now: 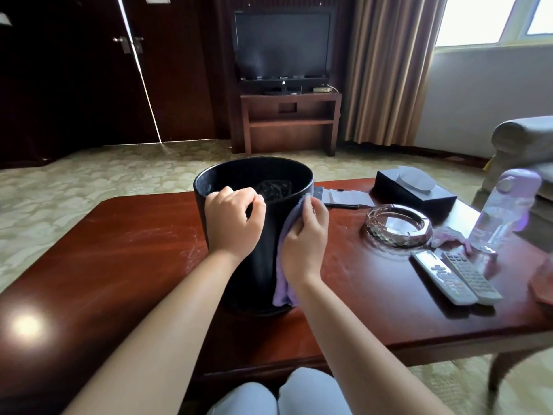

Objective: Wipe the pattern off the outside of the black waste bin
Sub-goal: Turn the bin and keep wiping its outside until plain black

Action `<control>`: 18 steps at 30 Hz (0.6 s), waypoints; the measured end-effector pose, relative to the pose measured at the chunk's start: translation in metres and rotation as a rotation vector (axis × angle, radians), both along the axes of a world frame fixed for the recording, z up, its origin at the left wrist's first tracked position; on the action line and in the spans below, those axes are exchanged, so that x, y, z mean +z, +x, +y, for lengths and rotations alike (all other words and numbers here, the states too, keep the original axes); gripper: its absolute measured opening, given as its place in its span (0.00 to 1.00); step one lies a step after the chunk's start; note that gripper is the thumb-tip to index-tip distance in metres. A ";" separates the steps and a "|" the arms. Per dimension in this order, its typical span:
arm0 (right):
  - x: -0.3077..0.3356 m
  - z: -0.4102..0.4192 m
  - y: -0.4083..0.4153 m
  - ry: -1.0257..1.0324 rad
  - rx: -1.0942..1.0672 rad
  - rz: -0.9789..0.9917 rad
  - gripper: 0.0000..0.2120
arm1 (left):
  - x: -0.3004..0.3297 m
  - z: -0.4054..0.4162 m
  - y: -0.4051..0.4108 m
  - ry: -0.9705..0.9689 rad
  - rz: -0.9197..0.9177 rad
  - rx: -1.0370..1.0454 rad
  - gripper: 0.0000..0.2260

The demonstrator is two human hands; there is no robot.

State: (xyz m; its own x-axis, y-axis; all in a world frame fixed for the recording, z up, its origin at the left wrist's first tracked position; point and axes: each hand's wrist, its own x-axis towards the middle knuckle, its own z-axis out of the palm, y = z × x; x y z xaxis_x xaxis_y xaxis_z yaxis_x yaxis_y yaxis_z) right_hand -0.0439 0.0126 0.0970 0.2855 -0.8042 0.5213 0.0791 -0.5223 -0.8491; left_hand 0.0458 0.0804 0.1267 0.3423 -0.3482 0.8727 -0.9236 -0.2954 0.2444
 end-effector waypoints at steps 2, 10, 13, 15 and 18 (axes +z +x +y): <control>-0.018 -0.003 -0.001 0.061 -0.027 0.065 0.19 | 0.001 0.000 0.000 0.005 0.002 0.004 0.14; -0.125 -0.002 -0.006 0.512 0.090 0.595 0.07 | 0.001 0.000 -0.001 0.011 0.026 0.009 0.14; -0.129 -0.006 -0.005 0.516 0.081 0.629 0.05 | 0.002 0.000 -0.002 0.004 0.026 0.012 0.14; -0.115 -0.005 -0.005 0.455 0.018 0.455 0.08 | 0.001 0.000 -0.002 -0.001 0.023 0.017 0.14; -0.090 0.002 -0.007 0.272 -0.025 0.202 0.10 | 0.001 -0.001 -0.001 0.007 0.032 0.019 0.14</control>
State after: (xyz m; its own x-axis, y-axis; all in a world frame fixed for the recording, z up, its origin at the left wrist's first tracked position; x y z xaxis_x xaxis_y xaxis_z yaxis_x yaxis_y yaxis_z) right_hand -0.0511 0.0151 0.0070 0.3391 -0.9143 0.2215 -0.1150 -0.2740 -0.9548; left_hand 0.0448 0.0796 0.1273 0.3765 -0.3470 0.8590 -0.9095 -0.3147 0.2715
